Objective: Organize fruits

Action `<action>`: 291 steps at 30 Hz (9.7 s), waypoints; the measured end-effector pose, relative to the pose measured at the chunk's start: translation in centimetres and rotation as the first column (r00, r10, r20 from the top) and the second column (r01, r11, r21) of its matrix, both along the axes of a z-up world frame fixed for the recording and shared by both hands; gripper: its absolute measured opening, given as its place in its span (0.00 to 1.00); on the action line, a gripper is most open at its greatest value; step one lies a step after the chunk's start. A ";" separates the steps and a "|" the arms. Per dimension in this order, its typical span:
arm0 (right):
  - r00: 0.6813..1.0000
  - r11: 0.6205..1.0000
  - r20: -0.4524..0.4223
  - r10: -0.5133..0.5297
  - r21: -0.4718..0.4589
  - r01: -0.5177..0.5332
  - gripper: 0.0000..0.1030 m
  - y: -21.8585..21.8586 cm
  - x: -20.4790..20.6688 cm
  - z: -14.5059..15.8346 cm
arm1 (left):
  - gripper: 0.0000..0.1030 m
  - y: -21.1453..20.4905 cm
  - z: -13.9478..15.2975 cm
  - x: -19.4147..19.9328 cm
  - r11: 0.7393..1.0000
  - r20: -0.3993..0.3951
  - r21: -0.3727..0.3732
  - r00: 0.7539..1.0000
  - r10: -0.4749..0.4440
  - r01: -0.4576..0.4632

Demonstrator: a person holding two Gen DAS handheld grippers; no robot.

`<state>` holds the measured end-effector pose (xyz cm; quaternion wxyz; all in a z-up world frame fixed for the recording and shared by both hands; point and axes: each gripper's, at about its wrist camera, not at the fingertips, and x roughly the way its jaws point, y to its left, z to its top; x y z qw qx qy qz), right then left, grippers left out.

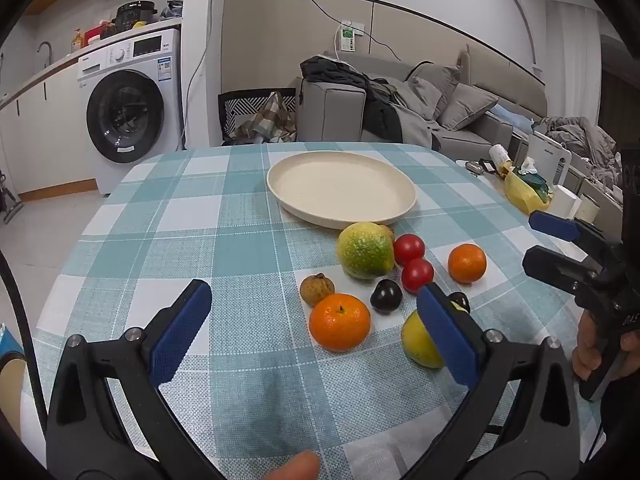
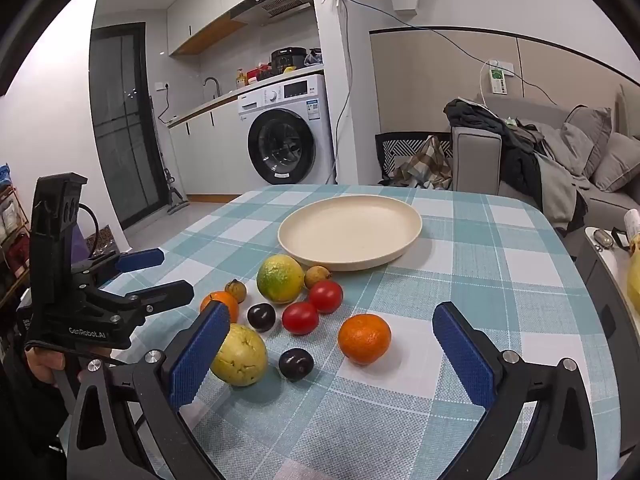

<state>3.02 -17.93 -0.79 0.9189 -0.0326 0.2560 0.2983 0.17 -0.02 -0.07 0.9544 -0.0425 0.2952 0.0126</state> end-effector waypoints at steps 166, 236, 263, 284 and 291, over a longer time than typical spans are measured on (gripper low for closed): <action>0.923 0.995 -0.378 -0.070 -0.097 0.036 0.60 0.9 7.3 -4.4 | 0.36 1.5 -4.2 4.0 0.985 -0.218 -0.110 0.964 -0.152 0.130; 0.961 1.000 -0.276 0.012 0.031 -0.003 0.39 1.9 9.3 -0.4 | 0.37 3.3 3.3 8.6 0.999 -0.037 -0.029 0.999 0.038 -0.039; 0.956 1.000 -0.292 -0.010 -0.011 0.007 0.39 5.9 15.8 -2.7 | 0.37 1.4 -1.4 18.4 1.000 -0.116 0.000 0.993 -0.013 0.013; 0.974 0.999 -0.221 -0.040 -0.004 0.040 0.90 4.6 14.0 -1.8 | 0.79 1.7 -0.7 16.5 1.000 -0.097 0.024 0.995 0.005 -0.003; 0.973 0.995 -0.215 -0.088 0.029 0.097 1.00 2.6 12.7 -1.1 | 0.99 1.9 2.0 12.3 0.996 -0.027 0.079 0.999 0.045 -0.043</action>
